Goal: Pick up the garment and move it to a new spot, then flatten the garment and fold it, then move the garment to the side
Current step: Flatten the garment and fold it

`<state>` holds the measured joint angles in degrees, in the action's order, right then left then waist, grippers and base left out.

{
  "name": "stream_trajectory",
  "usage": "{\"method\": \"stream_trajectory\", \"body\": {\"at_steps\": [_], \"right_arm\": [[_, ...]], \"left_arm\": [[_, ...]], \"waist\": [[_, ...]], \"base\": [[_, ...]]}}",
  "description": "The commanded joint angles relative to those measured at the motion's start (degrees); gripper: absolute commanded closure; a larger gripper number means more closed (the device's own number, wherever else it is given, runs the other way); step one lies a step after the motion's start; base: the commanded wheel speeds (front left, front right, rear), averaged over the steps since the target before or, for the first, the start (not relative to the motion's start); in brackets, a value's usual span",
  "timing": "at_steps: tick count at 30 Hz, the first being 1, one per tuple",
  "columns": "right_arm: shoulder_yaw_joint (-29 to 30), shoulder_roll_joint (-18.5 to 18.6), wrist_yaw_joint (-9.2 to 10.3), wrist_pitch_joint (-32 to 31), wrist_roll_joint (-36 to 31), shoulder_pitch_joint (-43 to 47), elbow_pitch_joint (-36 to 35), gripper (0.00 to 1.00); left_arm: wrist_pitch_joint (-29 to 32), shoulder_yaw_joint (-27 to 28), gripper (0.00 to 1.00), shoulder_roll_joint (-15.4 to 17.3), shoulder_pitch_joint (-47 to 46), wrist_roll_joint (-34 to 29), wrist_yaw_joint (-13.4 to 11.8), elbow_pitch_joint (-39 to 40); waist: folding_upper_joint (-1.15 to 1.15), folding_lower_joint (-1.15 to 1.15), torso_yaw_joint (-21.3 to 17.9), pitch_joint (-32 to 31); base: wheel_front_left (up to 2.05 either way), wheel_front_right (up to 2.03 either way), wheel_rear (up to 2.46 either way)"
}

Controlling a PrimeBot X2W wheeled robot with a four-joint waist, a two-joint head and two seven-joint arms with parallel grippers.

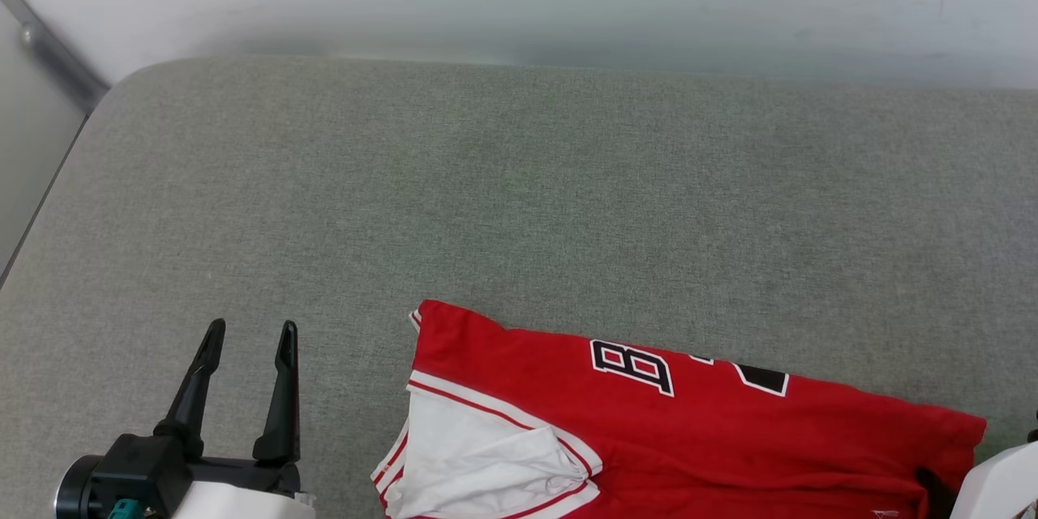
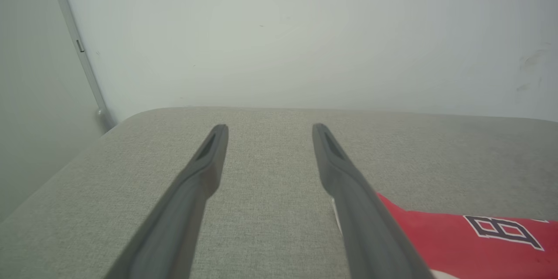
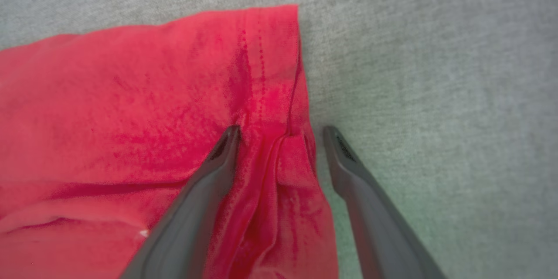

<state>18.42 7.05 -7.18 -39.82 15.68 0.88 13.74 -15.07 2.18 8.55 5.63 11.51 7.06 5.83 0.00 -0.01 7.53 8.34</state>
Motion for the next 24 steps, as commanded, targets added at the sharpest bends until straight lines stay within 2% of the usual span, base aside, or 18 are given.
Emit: {"method": "stream_trajectory", "body": {"at_steps": [1, 7, 8, 9, 10, 11, 24], "right_arm": [[-2.72, -3.06, -0.56, -1.11, 0.91, 0.61, 3.46, 0.00], [-6.29, -4.32, -0.78, -1.52, 3.13, 1.12, 4.33, 0.01], [-6.78, -4.48, -0.80, -1.49, 3.61, 1.24, 4.22, 0.50], [-7.07, -4.62, -0.80, -1.26, 4.00, 1.31, 4.03, 0.64], [-7.14, -4.76, -0.80, -0.93, 4.36, 1.36, 3.85, 0.88], [-7.19, -4.80, -0.80, -0.60, 4.52, 1.40, 3.71, 1.00], [-0.97, 0.70, -0.24, 5.43, 0.88, -0.75, 1.07, 1.00]], "left_arm": [[-0.13, 0.19, 0.00, -0.05, -0.52, -0.32, 0.12, -0.03], [-0.12, 0.82, 0.00, -0.49, -0.63, -0.72, 0.36, -0.26], [-0.12, 0.69, 0.00, -0.43, -0.59, -0.68, 0.38, -0.26], [-0.12, 0.55, 0.00, -0.33, -0.51, -0.58, 0.39, -0.29], [-0.12, 0.41, 0.00, -0.27, -0.37, -0.46, 0.40, -0.32], [-0.12, 0.28, 0.00, -0.17, -0.18, -0.35, 0.41, -0.33], [-0.12, -0.29, 0.00, 0.58, 0.90, 0.17, 0.43, 0.20]], "waist": [[0.00, 0.01, 0.07, 0.04], [0.00, 0.01, 0.15, -0.37], [0.00, 0.01, 0.07, -0.51], [0.00, 0.01, -0.03, -0.69], [0.00, 0.01, -0.16, -0.89], [0.00, 0.01, -0.31, -1.12], [0.00, 0.01, -2.00, -2.50]], "base": [[0.00, 0.00, 0.00], [0.00, 0.00, 0.00], [0.00, 0.00, 0.00], [0.00, 0.00, 0.00], [0.00, 0.00, 0.00], [0.00, 0.00, 0.00], [0.00, 0.00, 0.00]]}}
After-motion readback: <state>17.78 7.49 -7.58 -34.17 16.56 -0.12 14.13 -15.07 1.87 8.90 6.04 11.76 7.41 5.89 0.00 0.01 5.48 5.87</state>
